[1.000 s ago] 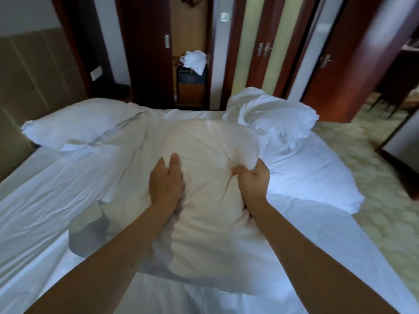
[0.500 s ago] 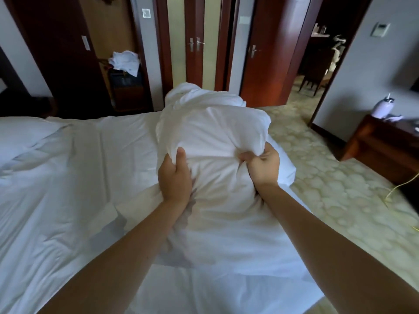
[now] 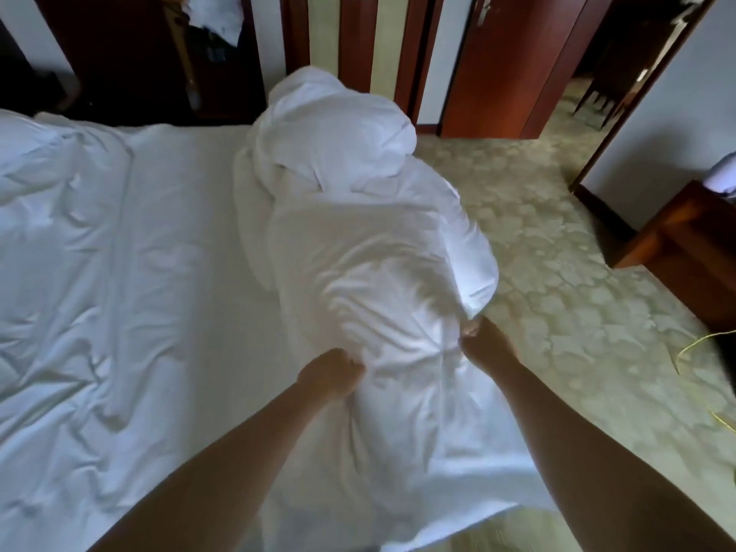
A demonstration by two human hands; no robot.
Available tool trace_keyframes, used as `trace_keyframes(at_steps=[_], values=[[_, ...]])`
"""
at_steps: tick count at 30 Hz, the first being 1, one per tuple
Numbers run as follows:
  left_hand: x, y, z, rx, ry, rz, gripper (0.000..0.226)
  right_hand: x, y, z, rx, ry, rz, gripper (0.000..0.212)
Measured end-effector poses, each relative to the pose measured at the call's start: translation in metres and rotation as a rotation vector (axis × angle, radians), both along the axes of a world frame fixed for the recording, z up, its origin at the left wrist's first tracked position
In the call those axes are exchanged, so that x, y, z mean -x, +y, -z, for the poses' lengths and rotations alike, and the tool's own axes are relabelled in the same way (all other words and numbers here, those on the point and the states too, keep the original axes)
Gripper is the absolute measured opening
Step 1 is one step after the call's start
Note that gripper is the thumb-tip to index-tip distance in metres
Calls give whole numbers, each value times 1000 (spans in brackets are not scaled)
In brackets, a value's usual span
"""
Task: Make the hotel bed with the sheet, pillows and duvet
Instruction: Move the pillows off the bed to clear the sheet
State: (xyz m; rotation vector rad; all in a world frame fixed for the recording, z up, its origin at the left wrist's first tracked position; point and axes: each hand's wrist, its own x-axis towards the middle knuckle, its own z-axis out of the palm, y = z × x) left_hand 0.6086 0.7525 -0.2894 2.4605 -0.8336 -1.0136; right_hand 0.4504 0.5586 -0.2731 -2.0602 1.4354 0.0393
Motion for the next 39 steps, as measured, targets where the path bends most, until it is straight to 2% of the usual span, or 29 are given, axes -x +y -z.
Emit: trace_keyframes(at_steps=[3, 5, 11, 15, 22, 27, 35, 39], values=[[6, -15, 18, -51, 138, 36, 45, 11, 4, 28, -403, -24, -29, 60], [9, -24, 19, -21, 184, -25, 50, 10, 13, 34, -501, -3, -99, 70], [8, -31, 8, 51, 140, -185, 55, 3, 20, 32, -460, -58, -198, 71], [3, -22, -5, 135, 109, -289, 51, -16, 26, 14, -387, -234, -164, 62], [-20, 18, -35, 321, 139, -594, 45, -65, 59, -21, -460, -472, -182, 50], [-39, 69, -54, 415, 145, -758, 41, -111, 98, -39, -472, -480, -275, 54], [-70, 123, -79, 503, 45, -765, 38, -150, 152, -64, -419, -540, -377, 52], [-71, 108, -80, 524, 47, -612, 37, -128, 151, -66, -370, -591, -219, 50]])
